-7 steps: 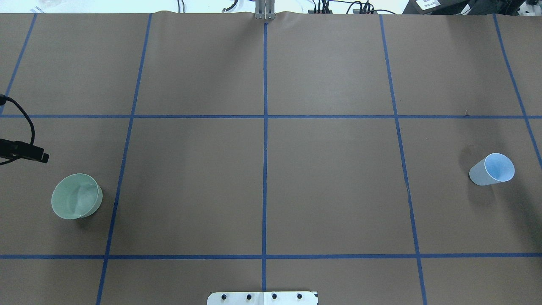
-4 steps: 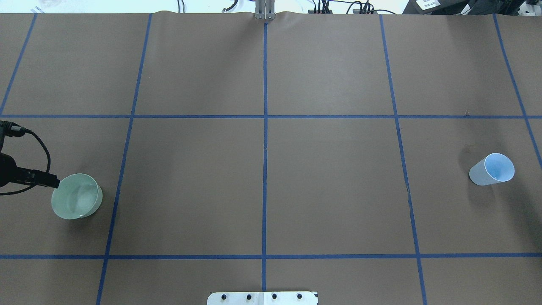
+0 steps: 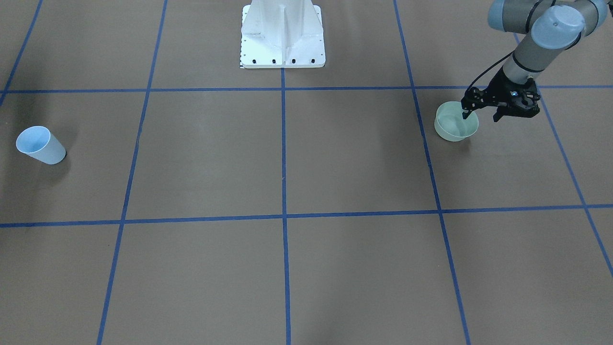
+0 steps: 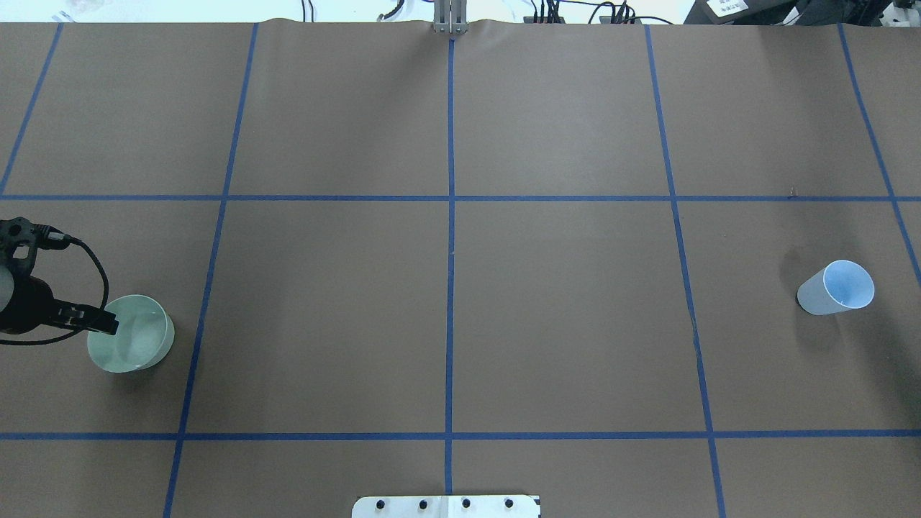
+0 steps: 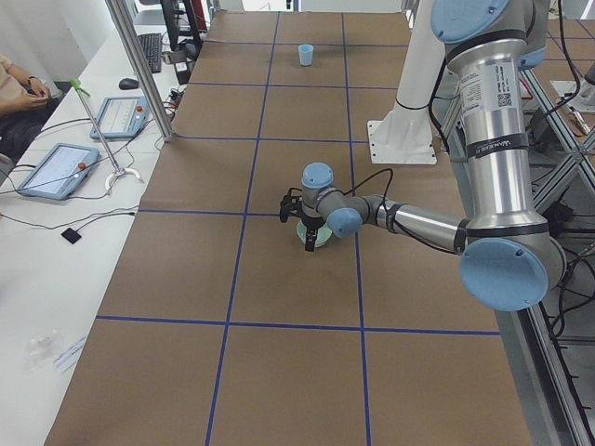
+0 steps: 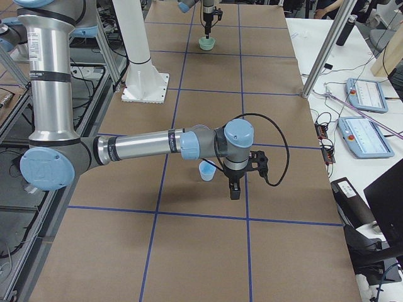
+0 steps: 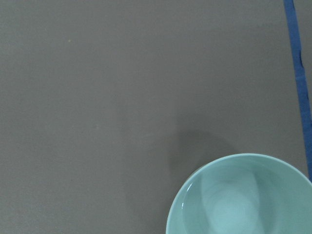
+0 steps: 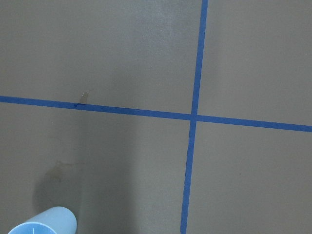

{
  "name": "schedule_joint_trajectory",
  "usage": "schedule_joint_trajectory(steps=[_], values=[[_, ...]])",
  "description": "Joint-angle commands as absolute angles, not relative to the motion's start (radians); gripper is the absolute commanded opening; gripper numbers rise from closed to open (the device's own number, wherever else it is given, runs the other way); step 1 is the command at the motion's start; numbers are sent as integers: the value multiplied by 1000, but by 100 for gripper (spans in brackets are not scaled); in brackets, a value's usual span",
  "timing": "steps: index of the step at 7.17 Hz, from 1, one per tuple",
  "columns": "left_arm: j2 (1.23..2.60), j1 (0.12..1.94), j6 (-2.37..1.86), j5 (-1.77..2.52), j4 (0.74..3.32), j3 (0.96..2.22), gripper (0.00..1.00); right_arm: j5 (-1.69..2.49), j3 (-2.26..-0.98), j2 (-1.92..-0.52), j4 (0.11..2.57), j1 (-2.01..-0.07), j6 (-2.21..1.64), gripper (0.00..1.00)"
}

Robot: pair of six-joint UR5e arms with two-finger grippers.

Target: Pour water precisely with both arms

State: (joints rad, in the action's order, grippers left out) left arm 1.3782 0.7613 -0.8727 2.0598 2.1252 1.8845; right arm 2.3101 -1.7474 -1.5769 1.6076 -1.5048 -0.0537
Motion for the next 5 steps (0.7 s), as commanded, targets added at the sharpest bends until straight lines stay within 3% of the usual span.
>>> schedule_joint_trajectory(steps=[1, 2, 3, 5], values=[[1432, 759, -876, 2069, 2128, 1824, 45, 2310, -1749, -1577, 1608, -1505, -54, 100], [1434, 759, -874, 2069, 2128, 1824, 9, 2309, -1749, -1577, 1608, -1505, -54, 100], [1433, 761, -871, 2071, 2128, 1831, 0, 2309, -1749, -1575, 1608, -1505, -54, 100], [1434, 765, -871, 2148, 2120, 1882, 0, 2309, -1749, -1575, 1608, -1505, -54, 100]])
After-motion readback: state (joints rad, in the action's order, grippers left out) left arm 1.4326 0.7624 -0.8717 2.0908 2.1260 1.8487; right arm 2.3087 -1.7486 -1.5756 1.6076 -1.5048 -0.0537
